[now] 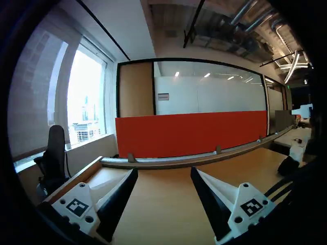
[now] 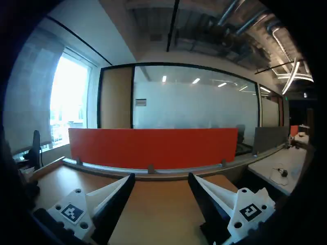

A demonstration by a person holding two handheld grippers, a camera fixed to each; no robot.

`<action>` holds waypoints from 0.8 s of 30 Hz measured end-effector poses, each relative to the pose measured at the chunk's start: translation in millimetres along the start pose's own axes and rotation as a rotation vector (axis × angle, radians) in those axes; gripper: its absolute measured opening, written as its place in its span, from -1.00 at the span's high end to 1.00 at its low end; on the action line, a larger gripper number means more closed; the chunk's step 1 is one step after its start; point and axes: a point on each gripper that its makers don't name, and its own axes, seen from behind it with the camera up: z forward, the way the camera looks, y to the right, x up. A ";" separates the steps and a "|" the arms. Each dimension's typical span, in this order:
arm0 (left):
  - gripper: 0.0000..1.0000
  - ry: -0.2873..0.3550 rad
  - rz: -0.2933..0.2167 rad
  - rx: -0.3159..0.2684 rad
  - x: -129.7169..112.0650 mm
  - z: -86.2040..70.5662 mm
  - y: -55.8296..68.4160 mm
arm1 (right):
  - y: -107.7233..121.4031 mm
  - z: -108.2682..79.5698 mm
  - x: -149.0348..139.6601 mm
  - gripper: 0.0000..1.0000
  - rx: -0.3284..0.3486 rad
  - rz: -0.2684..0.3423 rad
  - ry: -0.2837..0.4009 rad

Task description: Fold towel

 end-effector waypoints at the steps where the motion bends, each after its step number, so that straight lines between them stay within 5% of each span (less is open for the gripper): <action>1: -0.91 0.004 0.006 0.001 -2.9 -1.3 0.4 | -1.1 -0.9 -0.2 -1.00 0.002 0.002 0.002; 24: -0.91 0.074 -0.033 0.037 -73.9 -8.6 2.9 | -1.1 -10.6 -37.6 -1.00 0.002 0.011 0.031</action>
